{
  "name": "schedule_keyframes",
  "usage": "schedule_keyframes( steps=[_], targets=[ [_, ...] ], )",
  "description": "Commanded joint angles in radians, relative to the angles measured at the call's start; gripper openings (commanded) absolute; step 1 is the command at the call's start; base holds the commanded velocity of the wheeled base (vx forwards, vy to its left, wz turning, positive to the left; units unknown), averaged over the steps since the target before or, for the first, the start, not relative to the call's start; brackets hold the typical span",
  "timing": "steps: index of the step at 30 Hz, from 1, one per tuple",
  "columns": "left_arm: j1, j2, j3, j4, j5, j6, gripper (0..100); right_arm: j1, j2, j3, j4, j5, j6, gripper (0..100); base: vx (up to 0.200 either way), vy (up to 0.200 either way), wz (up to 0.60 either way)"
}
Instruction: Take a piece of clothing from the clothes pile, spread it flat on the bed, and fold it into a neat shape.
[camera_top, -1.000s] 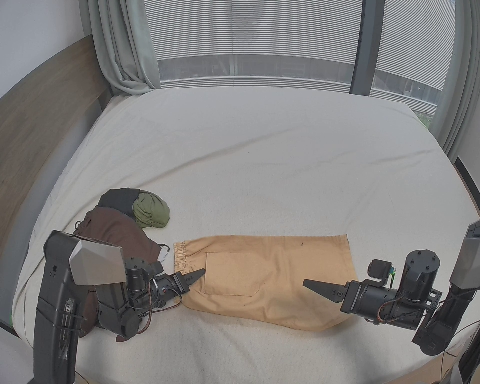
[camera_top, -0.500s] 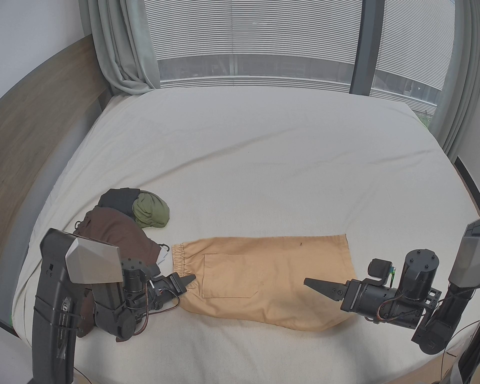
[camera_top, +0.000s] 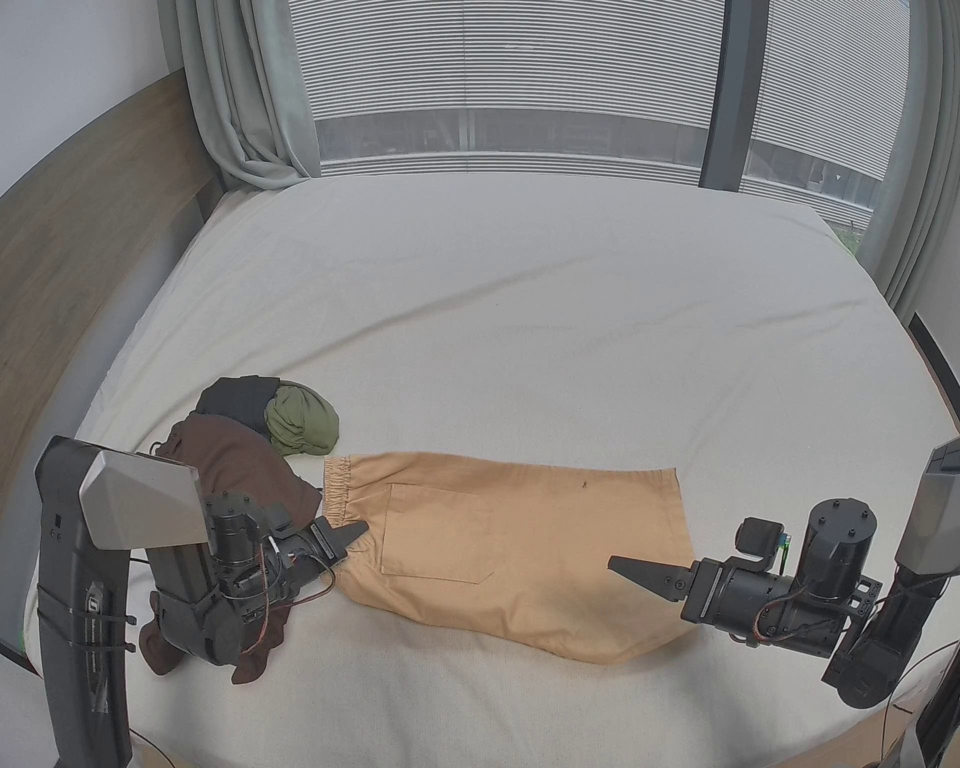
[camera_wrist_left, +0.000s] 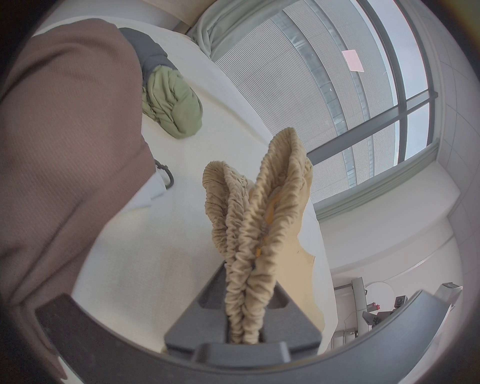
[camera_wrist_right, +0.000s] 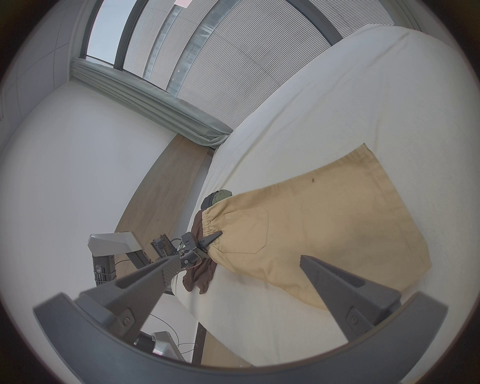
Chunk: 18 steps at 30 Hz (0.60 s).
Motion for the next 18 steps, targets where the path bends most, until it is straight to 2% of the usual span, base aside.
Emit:
schedule_keyframes(
  steps=[1, 4, 18],
  targets=[
    [0.021, -0.042, 0.023, -0.003, 0.000, -0.003, 0, -0.002, 0.013, 0.002, 0.000, 0.000, 0.001, 100, 0.000, 0.000, 0.00],
    [0.041, -0.071, 0.056, -0.003, -0.011, -0.007, 0, 0.000, 0.015, 0.000, 0.000, 0.000, 0.000, 100, 0.000, 0.000, 0.00],
    [0.195, -0.176, 0.191, -0.002, -0.169, -0.001, 0, 0.008, 0.029, 0.003, 0.000, 0.000, 0.001, 100, 0.000, 0.000, 0.00]
  ],
)
